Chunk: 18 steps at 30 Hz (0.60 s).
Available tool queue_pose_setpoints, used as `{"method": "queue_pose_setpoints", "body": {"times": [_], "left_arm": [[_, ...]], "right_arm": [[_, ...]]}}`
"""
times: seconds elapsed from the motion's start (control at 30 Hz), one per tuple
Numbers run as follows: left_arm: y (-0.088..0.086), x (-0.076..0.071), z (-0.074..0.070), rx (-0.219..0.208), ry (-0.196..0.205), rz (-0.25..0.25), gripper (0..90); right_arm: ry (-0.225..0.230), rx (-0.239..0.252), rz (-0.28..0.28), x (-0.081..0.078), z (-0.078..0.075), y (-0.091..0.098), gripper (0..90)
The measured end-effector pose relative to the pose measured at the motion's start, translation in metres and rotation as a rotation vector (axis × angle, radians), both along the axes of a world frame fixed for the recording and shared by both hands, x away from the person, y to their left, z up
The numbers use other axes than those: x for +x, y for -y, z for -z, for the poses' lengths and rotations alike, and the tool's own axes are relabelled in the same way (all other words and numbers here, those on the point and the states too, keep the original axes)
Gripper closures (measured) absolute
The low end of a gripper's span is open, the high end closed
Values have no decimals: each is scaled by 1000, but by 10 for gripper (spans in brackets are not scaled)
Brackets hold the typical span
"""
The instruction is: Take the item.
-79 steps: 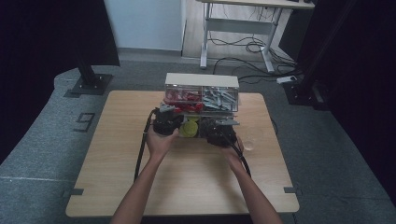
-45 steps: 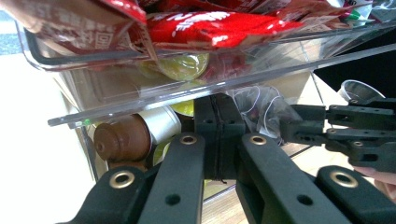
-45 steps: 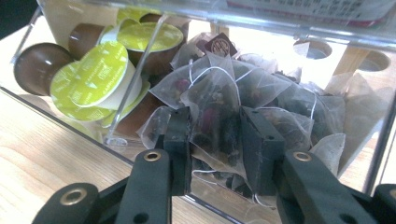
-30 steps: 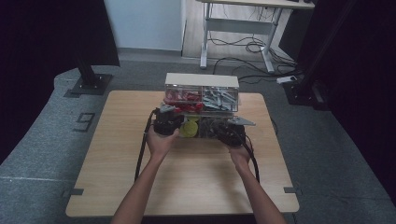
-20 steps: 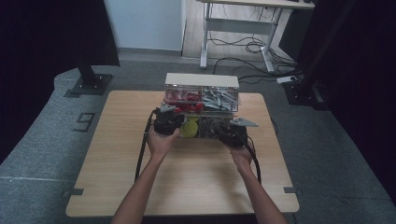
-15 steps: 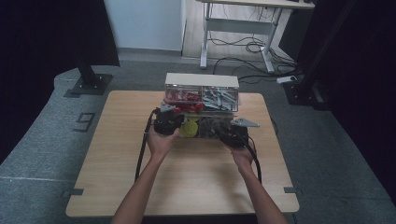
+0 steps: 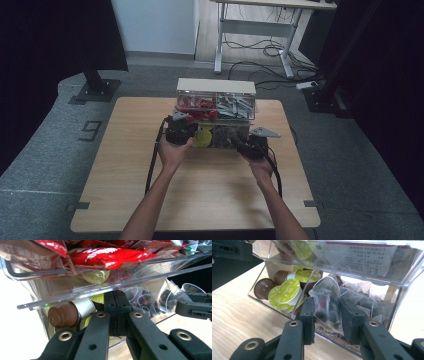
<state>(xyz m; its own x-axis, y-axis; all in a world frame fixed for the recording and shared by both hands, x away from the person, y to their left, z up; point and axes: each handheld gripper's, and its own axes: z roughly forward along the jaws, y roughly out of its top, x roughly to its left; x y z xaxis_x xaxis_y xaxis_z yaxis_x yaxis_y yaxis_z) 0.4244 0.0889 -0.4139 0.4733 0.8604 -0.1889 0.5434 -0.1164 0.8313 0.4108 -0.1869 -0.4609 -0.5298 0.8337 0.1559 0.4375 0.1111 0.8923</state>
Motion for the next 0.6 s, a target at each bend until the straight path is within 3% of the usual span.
{"method": "queue_pose_setpoints", "body": {"times": [0.6], "left_arm": [[0,0,0,-6,0,-1,896]], "right_arm": [[13,11,9,-7,-1,14,652]]}}
